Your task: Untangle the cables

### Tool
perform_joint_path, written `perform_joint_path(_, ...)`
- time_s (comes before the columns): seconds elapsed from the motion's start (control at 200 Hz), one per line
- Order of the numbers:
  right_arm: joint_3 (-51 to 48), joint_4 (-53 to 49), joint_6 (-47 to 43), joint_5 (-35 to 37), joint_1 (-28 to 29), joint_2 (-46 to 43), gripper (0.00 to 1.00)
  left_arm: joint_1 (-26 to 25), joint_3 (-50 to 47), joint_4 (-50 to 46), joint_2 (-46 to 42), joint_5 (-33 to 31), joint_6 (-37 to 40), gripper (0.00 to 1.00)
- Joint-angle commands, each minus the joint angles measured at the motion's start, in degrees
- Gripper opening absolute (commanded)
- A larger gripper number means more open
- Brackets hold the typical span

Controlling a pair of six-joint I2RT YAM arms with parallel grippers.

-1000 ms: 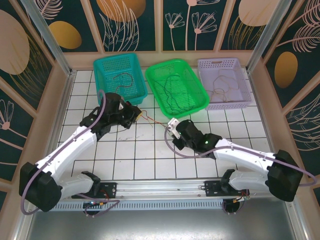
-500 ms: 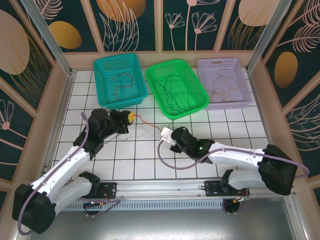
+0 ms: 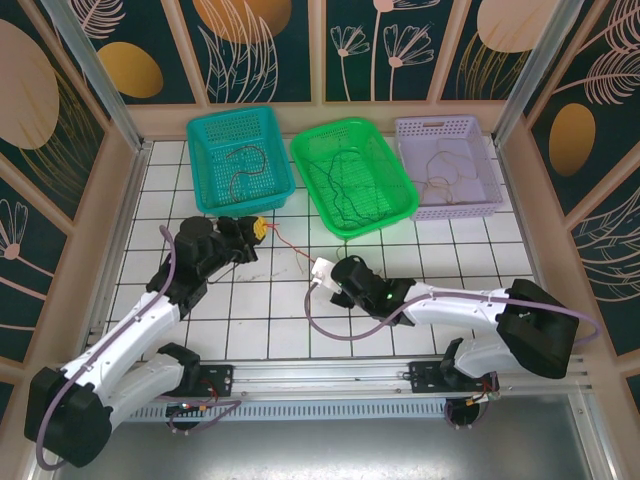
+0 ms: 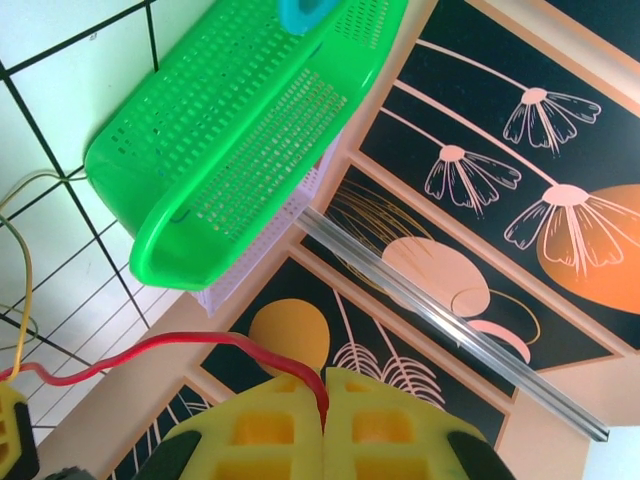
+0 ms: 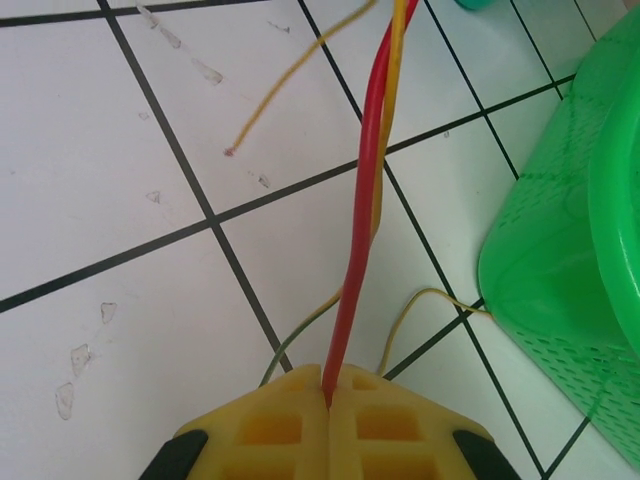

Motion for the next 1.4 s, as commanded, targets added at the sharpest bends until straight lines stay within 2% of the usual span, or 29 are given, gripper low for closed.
perform_joint_path(0.0, -0.11, -8.57, 2.82, -1.9, 0.11, -0.42, 0.0, 1.77, 3.92, 9.52, 0.02, -3.23, -6.22, 0.0)
perform_joint_path(0.185, -0.58, -10.27, 3.47, 2.63, -0.19, 5.41, 0.0, 1.77, 6.3, 10.94, 1.1, -3.97, -7.28, 0.0)
perform_joint_path(0.245, -0.64, -10.0, 3.8, 3.01, -0.39, 6.05, 0.0, 1.79, 8.08, 12.49, 2.65, -2.31, -5.36, 0.0)
perform_joint_path(0.315, -0.01, -9.46, 4.91, 0.15, -0.67, 4.31, 0.0, 1.79, 11.04, 11.69, 5.19, 1.91, -1.45, 0.0)
perform_joint_path(0.355, 1.09, -9.36, 6.37, -2.46, -0.91, 2.55, 0.09, 1.79, 12.85, 10.15, 6.68, 4.79, 2.37, 0.0)
perform_joint_path(0.4, 3.02, -10.31, 8.66, -7.04, -1.81, 0.15, 0.27, 1.77, 14.14, 8.48, 8.07, 7.66, 5.26, 0.0)
perform_joint_path(0.465, 6.05, -11.28, 13.23, -14.43, -3.92, -3.7, 0.49, 1.84, 13.67, 8.94, 8.8, 10.8, 7.09, 0.0)
perform_joint_path(0.505, 7.62, -11.59, 16.15, -18.5, -5.66, -5.79, 0.58, 1.77, 12.84, 9.37, 8.67, 11.71, 7.65, 0.0)
perform_joint_path(0.591, 10.56, -12.7, 21.59, -28.23, -9.51, -8.42, 0.67, 1.81, 10.91, 10.02, 8.46, 13.17, 8.9, 0.0)
perform_joint_path(0.691, 15.15, -14.0, 29.59, -40.05, -14.51, -8.11, 0.68, 1.77, 8.09, 13.34, 8.23, 14.15, 9.26, 0.0)
perform_joint_path(0.791, 18.46, -9.43, 44.88, -48.7, -17.7, -6.68, 0.66, 1.77, 6.53, 15.86, 8.34, 14.77, 11.14, 0.0)
perform_joint_path(0.856, 19.9, -4.29, 56.26, -50.56, -17.73, -5.45, 0.65, 1.7, 5.64, 17.38, 8.42, 14.82, 12.12, 0.0)
perform_joint_path(0.946, 22.35, -3.27, 73.89, -44.61, -18.01, -3.59, 0.65, 1.6, 4.6, 19.75, 8.44, 14.45, 13.63, 0.0)
perform_joint_path(1.006, 24.26, -7.25, 87.31, -39.41, -18.55, -2.61, 0.65, 1.52, 4.16, 21.92, 8.72, 14.58, 13.94, 0.0)
perform_joint_path(1.041, 24.38, -8.06, 95.97, -38.89, -18.97, -2.0, 0.66, 1.36, 4.08, 22.73, 9.04, 14.91, 14.05, 0.0)
perform_joint_path(1.086, 23.43, -5.43, 106.27, -39.99, -19.19, -1.57, 0.67, 1.02, 4.14, 23.28, 9.28, 15.21, 14.5, 0.0)
perform_joint_path(1.176, 19.72, 4.24, 124.91, -37.07, -17.03, -1.56, 0.7, 0.48, 3.87, 23.86, 9.6, 15.85, 15.4, 0.0)
perform_joint_path(1.306, 16.29, 11.65, 143.16, -30.17, -14.39, -0.94, 0.7, 0.2, 2.06, 26.1, 9.08, 16.13, 15.72, 0.0)
perform_joint_path(1.391, 15.29, 14.9, 149.11, -27.48, -13.91, 0.66, 0.7, -0.13, 1.18, 28.08, 8.97, 16.54, 15.99, 0.0)
